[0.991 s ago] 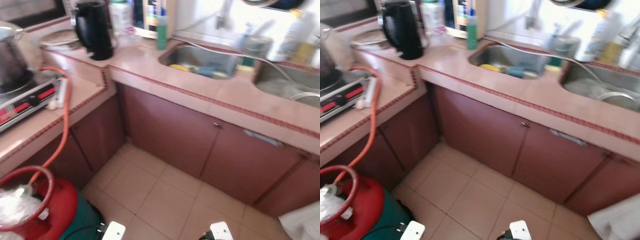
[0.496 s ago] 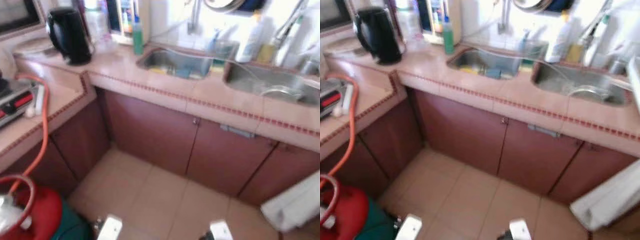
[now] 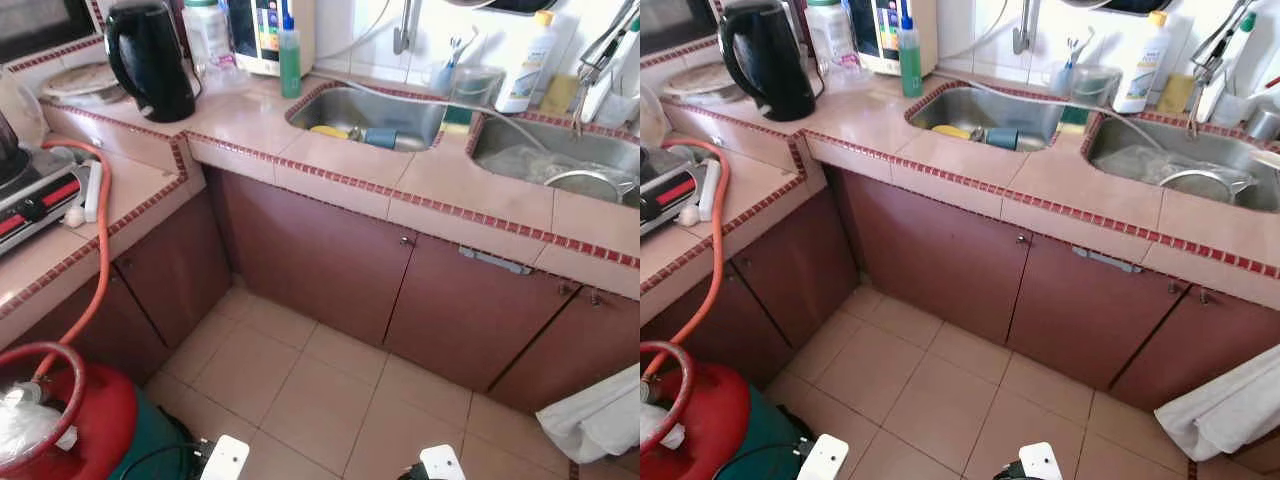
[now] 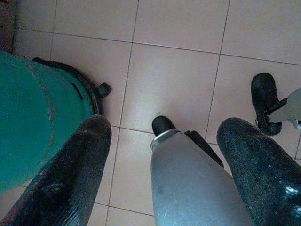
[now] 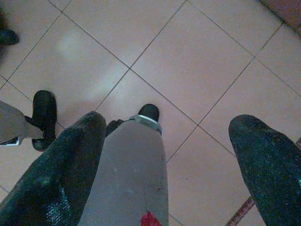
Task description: Kitchen organization
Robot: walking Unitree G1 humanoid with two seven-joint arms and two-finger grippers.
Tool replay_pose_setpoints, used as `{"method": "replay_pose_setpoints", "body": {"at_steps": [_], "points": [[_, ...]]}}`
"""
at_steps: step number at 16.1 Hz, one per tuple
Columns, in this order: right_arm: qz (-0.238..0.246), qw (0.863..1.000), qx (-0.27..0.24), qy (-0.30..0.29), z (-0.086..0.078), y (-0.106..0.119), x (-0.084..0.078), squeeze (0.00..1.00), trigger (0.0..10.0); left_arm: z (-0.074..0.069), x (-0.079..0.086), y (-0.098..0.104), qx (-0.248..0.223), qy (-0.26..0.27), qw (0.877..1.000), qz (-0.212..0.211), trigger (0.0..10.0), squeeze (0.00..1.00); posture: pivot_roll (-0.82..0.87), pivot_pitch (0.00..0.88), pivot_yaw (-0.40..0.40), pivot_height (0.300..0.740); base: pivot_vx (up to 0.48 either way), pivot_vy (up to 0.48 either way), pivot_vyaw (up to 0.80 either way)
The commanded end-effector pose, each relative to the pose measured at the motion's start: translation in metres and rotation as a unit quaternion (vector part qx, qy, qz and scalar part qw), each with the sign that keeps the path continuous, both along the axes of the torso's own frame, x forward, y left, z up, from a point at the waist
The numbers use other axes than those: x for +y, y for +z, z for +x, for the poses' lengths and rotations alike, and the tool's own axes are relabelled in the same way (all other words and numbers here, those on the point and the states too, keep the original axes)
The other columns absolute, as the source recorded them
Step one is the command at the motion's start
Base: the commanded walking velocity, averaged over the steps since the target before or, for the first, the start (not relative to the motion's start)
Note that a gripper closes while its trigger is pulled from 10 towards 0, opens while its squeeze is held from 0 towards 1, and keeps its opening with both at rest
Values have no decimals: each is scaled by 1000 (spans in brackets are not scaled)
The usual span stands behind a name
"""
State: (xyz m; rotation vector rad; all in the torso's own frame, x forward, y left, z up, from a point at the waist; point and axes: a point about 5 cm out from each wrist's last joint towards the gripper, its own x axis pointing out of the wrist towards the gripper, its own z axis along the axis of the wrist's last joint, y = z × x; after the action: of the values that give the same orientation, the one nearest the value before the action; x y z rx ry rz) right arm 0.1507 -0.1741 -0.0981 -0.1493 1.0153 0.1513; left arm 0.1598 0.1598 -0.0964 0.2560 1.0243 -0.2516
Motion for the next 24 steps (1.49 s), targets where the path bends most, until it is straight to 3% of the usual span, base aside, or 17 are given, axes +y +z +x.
{"method": "replay_pose_setpoints", "body": {"at_steps": [1, 9, 24], "points": [[0, 1000, 3, -7, -1, 0, -1, 0, 10000, -2, 2, -1, 4, 1, 1000, 2, 10000, 0, -65, 0, 17, 740, -244, 0, 0], [2, 1000, 3, -8, -1, 0, 0, 0, 10000, -2, 2, -1, 4, 2, 1000, 2, 10000, 0, -65, 0, 17, 740, -255, -121, 0], [0, 1000, 4, 1, -1, 0, 0, 0, 10000, 0, 1, 1, -5, 12, 1000, -22, 10000, 0, -61, 0, 8, 740, 0, 0, 0]]}}
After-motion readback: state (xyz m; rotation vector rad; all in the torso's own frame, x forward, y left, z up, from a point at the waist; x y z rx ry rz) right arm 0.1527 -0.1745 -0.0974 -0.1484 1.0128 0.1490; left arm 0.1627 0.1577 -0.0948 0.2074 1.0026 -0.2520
